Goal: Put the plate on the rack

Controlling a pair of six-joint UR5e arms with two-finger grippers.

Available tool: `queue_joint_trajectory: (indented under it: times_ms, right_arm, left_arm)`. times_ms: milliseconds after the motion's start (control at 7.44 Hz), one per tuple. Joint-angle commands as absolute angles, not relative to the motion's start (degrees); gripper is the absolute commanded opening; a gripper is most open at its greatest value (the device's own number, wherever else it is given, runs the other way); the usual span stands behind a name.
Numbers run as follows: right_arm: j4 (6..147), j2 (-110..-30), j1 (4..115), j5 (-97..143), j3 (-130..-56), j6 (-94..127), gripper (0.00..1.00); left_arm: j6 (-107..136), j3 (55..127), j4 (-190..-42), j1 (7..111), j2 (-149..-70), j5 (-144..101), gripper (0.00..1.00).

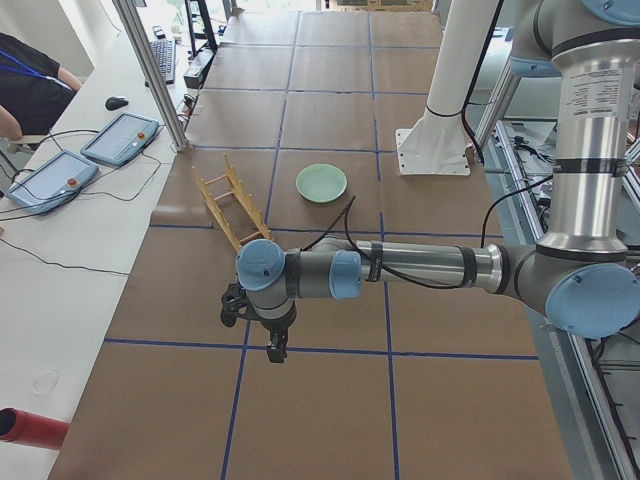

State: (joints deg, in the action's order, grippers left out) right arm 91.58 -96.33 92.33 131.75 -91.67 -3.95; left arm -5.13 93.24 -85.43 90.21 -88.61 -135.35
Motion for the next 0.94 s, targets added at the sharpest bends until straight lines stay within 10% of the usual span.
queue_joint_trajectory:
  times_ms: [0,807]
  right_arm:
    - [91.58,-96.33,92.29,131.75,-91.58,-4.04,1.0]
    - [91.58,-96.33,92.29,131.75,-91.67,-3.96,1.0]
  left_arm:
    - [-5.19,94.3,-85.08,90.26,-88.59,-135.44,1.0]
    - [5.38,109.48,-84.64,87.74,-96.66,-134.83,1.0]
